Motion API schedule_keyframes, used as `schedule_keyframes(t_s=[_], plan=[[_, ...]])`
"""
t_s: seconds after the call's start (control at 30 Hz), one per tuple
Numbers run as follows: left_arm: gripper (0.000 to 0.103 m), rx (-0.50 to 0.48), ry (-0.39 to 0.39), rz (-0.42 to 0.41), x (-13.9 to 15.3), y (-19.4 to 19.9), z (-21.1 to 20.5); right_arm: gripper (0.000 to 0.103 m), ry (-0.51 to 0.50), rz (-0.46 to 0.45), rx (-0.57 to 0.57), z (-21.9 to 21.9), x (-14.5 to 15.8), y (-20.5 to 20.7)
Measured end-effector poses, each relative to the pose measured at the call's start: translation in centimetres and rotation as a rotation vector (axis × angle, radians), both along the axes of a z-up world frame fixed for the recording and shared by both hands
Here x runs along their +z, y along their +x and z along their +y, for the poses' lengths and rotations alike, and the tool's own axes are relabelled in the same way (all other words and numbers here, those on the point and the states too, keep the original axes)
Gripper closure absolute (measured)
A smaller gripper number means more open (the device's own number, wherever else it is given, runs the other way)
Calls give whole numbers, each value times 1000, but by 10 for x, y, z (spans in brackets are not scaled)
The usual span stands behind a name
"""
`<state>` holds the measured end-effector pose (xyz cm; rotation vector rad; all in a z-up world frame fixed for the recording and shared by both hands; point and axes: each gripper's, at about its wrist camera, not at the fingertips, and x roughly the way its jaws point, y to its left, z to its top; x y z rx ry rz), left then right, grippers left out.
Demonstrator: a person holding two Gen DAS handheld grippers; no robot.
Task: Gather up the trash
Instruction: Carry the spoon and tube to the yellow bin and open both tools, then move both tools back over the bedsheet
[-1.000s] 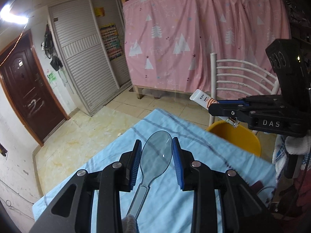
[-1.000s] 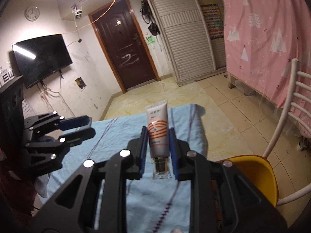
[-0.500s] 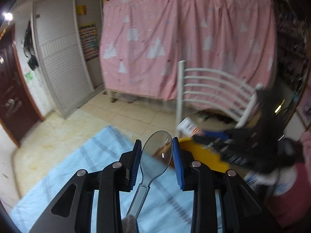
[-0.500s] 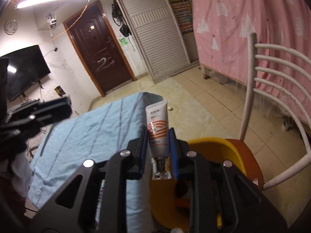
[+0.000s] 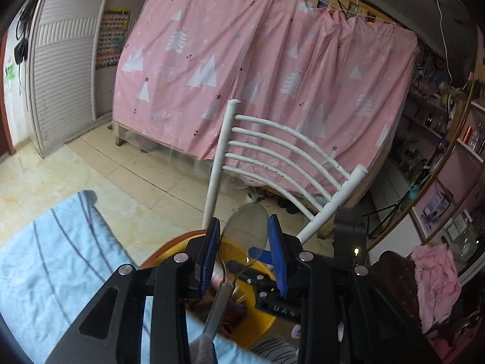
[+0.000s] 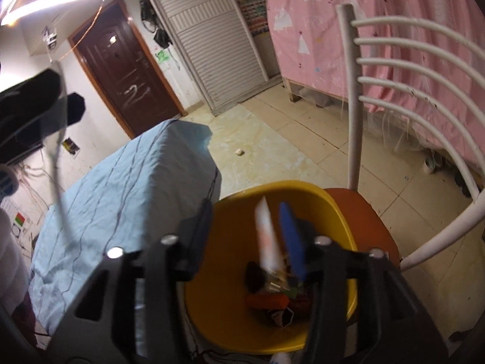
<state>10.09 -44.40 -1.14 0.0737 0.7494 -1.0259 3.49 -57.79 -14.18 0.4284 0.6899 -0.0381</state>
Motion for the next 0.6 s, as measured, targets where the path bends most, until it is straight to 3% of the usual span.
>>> schedule_keyframes(t_s=[0.13, 0.27, 0.6], plan=[[76, 15, 10, 10, -8, 5, -13, 55, 19, -2, -45, -12, -5, -7], [62, 36, 24, 24, -16, 11, -18, 55, 36, 3, -59, -18, -11, -11], [56, 90, 24, -11, -9, -1, 7, 55, 29, -19, -22, -2, -3, -8]])
